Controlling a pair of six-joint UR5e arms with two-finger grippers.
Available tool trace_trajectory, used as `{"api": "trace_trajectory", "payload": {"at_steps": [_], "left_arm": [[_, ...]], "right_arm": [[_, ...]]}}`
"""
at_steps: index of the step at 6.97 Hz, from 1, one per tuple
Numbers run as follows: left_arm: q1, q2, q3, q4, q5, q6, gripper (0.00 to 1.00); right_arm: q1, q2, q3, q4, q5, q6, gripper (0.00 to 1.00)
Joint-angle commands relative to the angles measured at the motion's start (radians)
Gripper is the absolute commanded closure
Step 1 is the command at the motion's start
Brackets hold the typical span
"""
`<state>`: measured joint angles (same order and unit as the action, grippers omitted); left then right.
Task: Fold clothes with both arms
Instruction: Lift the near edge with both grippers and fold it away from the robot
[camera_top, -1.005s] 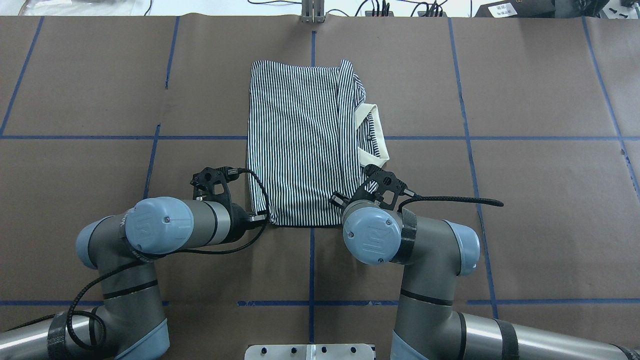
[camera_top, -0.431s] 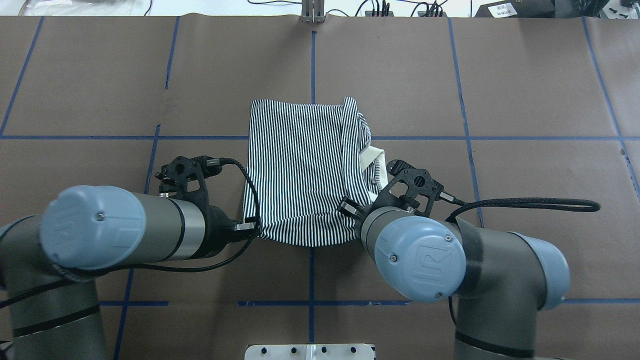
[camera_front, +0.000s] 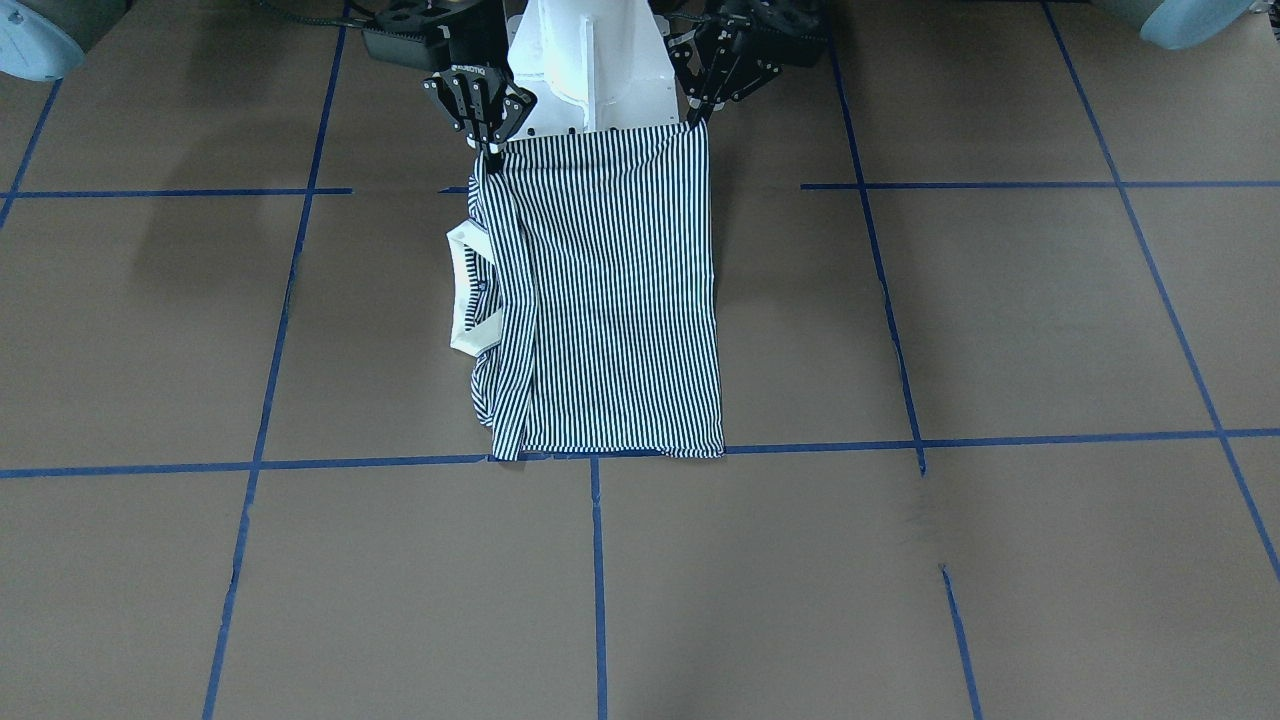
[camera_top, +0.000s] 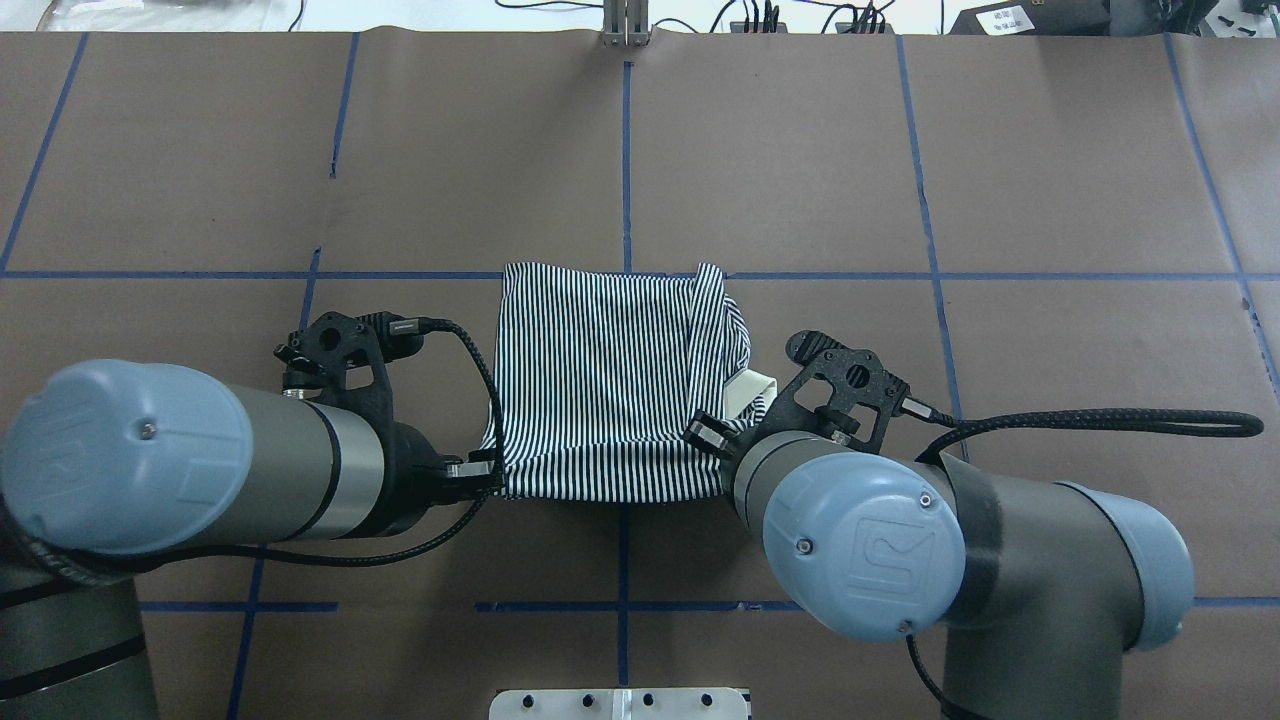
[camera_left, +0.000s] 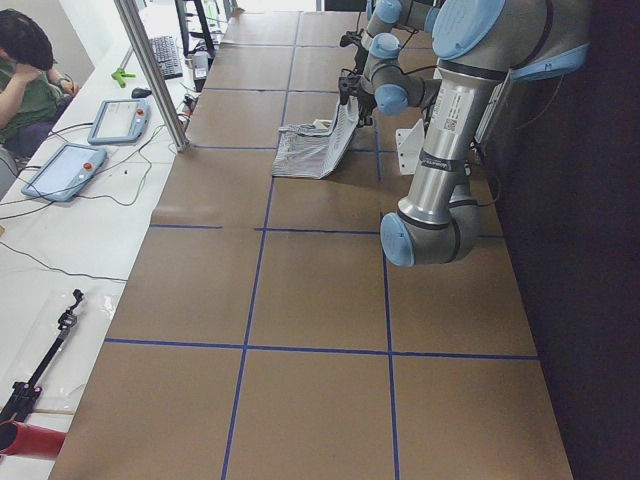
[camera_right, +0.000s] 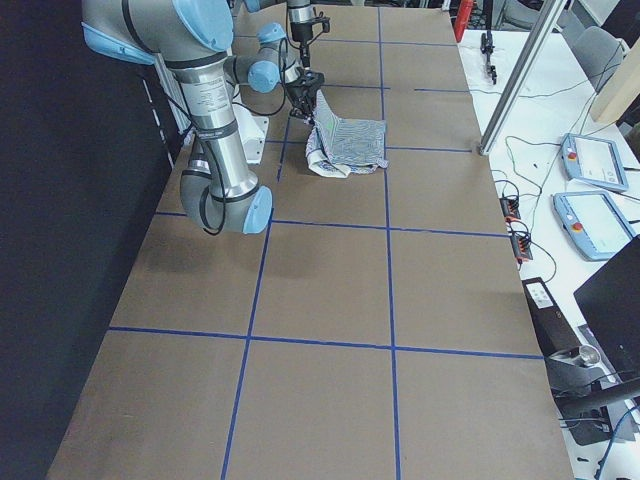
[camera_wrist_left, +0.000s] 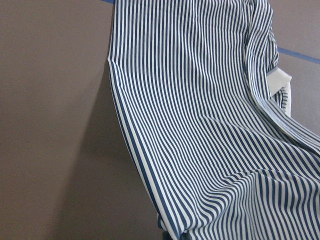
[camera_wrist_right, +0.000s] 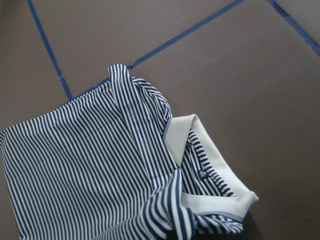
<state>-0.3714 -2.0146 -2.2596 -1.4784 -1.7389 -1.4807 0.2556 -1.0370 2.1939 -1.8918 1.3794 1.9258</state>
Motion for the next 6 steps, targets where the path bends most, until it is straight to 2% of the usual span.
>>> {"api": "trace_trajectory", "payload": {"at_steps": [1,3,4,6], "left_arm": [[-0.07,-0.071,0.124,0.004,-0.001,0.08,1.0],[-0.154,-0.125,0.228,-0.003,-0.001,0.141,1.0],[-0.184,-0.148,0.289,-0.043,-0.001,0.155,1.0],[-0.234,-0.209,0.507,-0.197,-0.001,0.183,1.0]], "right_arm": [[0.081,0.012,-0.1,0.095,0.003,-0.04,1.0],[0.167,0.095,-0.26,0.143,0.026,-0.068,1.0],[0.194,0.109,-0.339,0.202,0.039,-0.071,1.0],[0.238,0.152,-0.529,0.343,0.043,-0.09,1.0]]}}
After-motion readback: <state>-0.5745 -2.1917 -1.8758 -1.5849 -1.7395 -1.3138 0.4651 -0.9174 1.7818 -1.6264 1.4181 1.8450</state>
